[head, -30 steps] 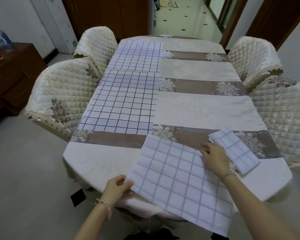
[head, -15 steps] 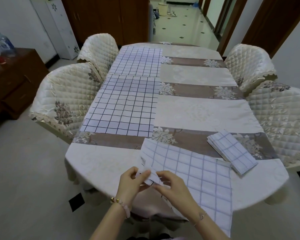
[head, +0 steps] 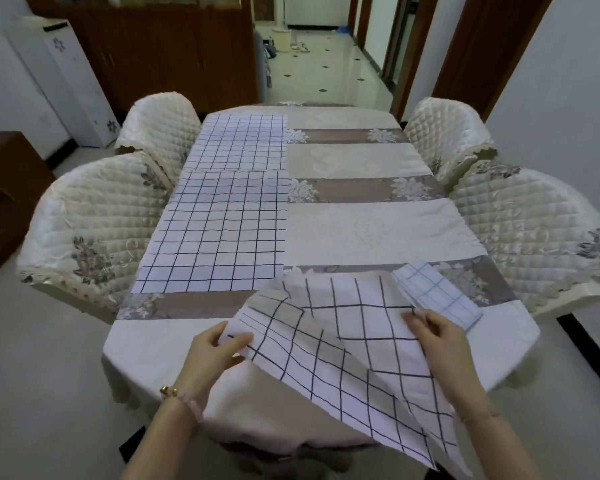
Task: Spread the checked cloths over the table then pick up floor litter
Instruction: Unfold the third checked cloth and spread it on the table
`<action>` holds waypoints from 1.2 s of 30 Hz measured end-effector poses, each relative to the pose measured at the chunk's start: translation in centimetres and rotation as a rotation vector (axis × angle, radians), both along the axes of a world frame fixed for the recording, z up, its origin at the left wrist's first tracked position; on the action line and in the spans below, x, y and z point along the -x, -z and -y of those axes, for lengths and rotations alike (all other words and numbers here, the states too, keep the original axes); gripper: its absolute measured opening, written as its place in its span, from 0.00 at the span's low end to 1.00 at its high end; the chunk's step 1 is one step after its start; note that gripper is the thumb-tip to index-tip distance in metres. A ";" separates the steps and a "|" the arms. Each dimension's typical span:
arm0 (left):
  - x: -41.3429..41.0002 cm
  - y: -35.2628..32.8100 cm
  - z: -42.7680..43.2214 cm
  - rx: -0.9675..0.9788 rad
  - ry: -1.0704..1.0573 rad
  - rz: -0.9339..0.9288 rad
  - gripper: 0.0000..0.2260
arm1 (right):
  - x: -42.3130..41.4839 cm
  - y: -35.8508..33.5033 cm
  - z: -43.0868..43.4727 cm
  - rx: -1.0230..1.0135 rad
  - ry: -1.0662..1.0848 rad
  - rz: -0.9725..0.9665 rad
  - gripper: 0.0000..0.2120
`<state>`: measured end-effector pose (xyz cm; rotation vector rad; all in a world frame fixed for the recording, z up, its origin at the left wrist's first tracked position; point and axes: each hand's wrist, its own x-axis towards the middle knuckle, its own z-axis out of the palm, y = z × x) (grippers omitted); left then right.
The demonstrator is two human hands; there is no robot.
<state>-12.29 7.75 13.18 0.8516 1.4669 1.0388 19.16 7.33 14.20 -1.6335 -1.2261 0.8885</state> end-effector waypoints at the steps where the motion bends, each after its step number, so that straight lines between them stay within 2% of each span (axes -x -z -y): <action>1: 0.5 -0.3 -0.7 -0.025 -0.023 0.018 0.03 | -1.2 -0.8 0.3 -0.015 0.057 0.003 0.18; 5: -0.1 -2.5 -4.6 -0.092 -0.069 0.137 0.04 | -5.9 -3.5 2.8 -0.020 0.265 -0.003 0.20; 8: -2.5 -4.3 -7.4 -0.183 0.000 0.056 0.06 | -9.0 -4.3 5.9 -0.015 0.407 -0.067 0.29; 9: -3.6 -4.7 -8.3 -0.226 0.038 0.006 0.04 | -9.9 -4.6 7.1 -0.024 0.470 -0.088 0.27; 12: -8.3 -6.4 -9.9 -0.382 0.135 -0.097 0.02 | -11.5 -5.6 11.3 -0.021 0.614 -0.126 0.09; 16: -15.8 -7.2 -10.5 -0.514 0.308 -0.151 0.07 | -13.6 -6.2 18.0 -0.033 0.811 -0.154 0.07; 21: -24.8 -5.3 -9.3 -0.468 0.573 -0.111 0.14 | -16.8 -5.3 26.6 -0.012 1.069 -0.118 0.05; 24: -30.8 -3.3 -6.6 -0.434 0.739 -0.155 0.13 | -18.7 -3.3 30.6 0.045 1.182 -0.125 0.08; 28: -38.8 0.5 -3.0 -0.365 0.899 -0.206 0.11 | -22.7 0.6 34.0 0.159 1.255 -0.159 0.06; 32: -47.7 4.4 -0.9 -0.273 1.009 -0.290 0.16 | -28.9 4.6 36.8 0.254 1.287 -0.215 0.07; 36: -55.8 6.2 0.5 -0.196 1.025 -0.345 0.09 | -35.9 5.5 38.3 0.277 1.312 -0.237 0.08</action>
